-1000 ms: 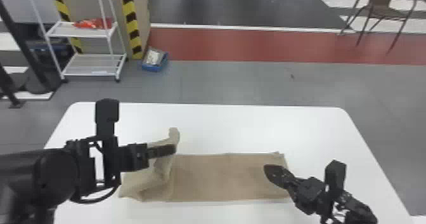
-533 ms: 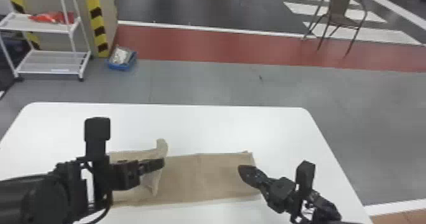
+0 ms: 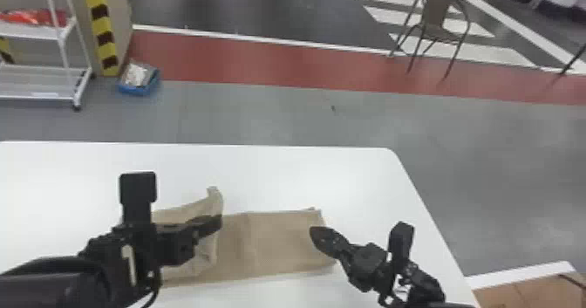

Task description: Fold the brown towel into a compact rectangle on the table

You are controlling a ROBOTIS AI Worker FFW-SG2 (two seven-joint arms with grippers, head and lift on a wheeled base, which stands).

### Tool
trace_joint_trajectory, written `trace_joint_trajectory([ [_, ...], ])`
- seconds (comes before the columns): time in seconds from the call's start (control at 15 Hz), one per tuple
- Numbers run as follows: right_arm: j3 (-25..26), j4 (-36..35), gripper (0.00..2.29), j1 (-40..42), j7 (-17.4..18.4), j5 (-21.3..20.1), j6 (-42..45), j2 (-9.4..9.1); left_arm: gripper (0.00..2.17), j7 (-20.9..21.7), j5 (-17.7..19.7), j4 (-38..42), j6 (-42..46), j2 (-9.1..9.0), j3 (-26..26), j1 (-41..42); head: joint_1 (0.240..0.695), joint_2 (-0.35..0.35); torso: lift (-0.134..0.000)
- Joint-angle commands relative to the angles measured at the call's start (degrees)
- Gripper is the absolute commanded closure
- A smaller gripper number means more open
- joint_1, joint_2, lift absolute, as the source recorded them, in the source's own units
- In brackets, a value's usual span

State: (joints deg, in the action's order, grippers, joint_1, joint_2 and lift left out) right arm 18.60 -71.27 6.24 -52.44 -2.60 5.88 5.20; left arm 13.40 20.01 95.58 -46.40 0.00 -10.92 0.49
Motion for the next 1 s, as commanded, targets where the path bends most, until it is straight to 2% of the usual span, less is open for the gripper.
trace_joint_trajectory([
  [0.0,0.12,0.43,1.12,0.0,0.06,0.13,0.66,0.25,1.6,0.14,0.03,-0.31,0.21,-0.15,-0.06,0.13,0.695,-0.288,0.0],
  [0.47,-0.06,0.43,1.12,-0.09,0.41,0.13,0.49,-0.37,1.6,1.63,0.12,0.92,-0.84,-0.15,-0.41,2.85,0.695,-0.306,0.0],
  [0.53,-0.06,0.35,1.12,-0.09,0.41,0.22,0.31,-0.45,1.54,1.63,0.12,0.66,-0.67,-0.15,-0.41,2.59,0.695,-0.307,0.0],
  [0.73,0.03,0.35,1.12,-0.09,0.41,0.22,-0.04,-0.54,0.21,2.86,0.38,0.39,-0.84,-0.15,-0.41,2.24,0.695,-0.307,0.0],
  [0.8,0.03,0.35,1.12,-0.09,0.41,0.22,-0.22,-0.45,0.07,3.83,0.91,0.22,-1.02,-0.15,-0.41,2.06,0.695,-0.308,0.0],
  [0.93,0.12,0.35,1.12,-0.62,0.32,0.93,-1.8,-0.45,0.06,5.23,3.11,-0.4,-1.9,-0.15,-0.94,2.06,0.695,-0.315,0.0],
])
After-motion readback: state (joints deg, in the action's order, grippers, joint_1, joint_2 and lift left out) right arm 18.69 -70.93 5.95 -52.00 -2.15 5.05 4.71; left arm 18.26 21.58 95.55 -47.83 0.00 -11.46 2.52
